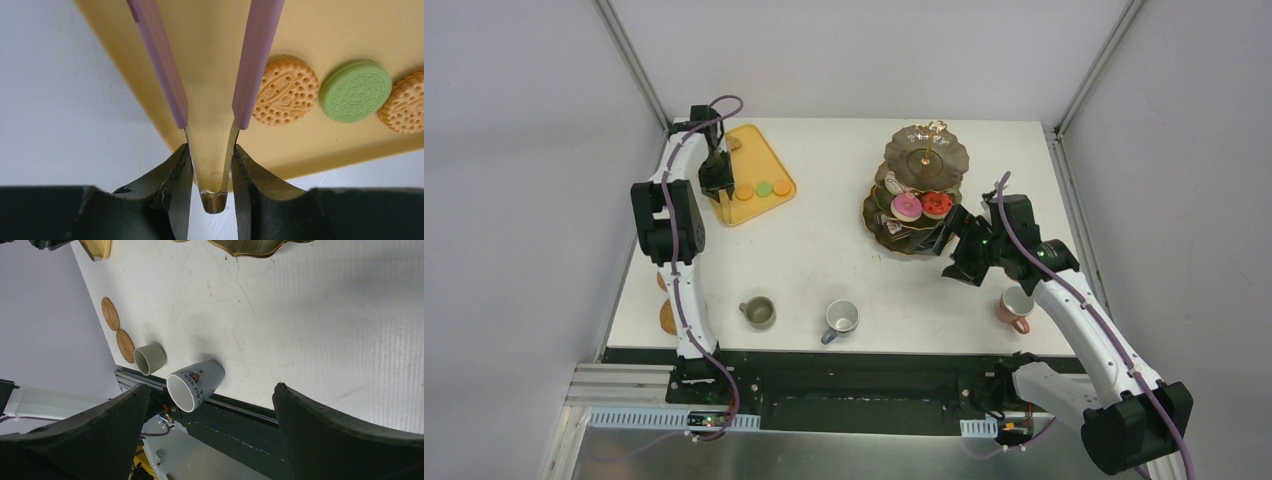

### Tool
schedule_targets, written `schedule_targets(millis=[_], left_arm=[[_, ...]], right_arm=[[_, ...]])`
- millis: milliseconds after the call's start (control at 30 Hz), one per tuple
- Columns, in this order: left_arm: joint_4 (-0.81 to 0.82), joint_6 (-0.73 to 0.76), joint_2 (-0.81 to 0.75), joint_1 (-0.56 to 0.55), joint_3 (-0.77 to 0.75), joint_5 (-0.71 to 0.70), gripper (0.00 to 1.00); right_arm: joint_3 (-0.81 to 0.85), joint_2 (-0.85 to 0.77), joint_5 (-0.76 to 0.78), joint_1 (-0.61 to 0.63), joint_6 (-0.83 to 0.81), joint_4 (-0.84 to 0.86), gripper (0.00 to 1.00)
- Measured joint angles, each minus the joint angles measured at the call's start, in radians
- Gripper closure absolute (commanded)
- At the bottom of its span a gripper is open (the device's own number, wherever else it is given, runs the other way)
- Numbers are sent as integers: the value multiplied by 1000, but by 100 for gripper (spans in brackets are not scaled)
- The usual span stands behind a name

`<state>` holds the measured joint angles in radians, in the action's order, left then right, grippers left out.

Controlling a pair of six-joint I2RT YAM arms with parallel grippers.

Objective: Serve the afternoon tea
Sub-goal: Adjust the clamp on the tray.

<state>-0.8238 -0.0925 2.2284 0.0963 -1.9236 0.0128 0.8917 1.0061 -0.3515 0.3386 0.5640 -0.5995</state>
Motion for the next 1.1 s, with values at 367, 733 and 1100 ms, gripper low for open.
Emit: schedule_targets(millis=[367, 733, 1100], left_arm=[[13, 3, 77, -17, -72, -26, 65], [39, 4, 85, -17, -87, -31, 55], [74, 4, 130, -17, -103, -40, 59]], right_arm=[[-6, -5, -3, 0, -1, -4, 1], [-6, -5, -5, 0, -4, -4, 1], [-8, 2, -5, 0, -4, -4, 1]])
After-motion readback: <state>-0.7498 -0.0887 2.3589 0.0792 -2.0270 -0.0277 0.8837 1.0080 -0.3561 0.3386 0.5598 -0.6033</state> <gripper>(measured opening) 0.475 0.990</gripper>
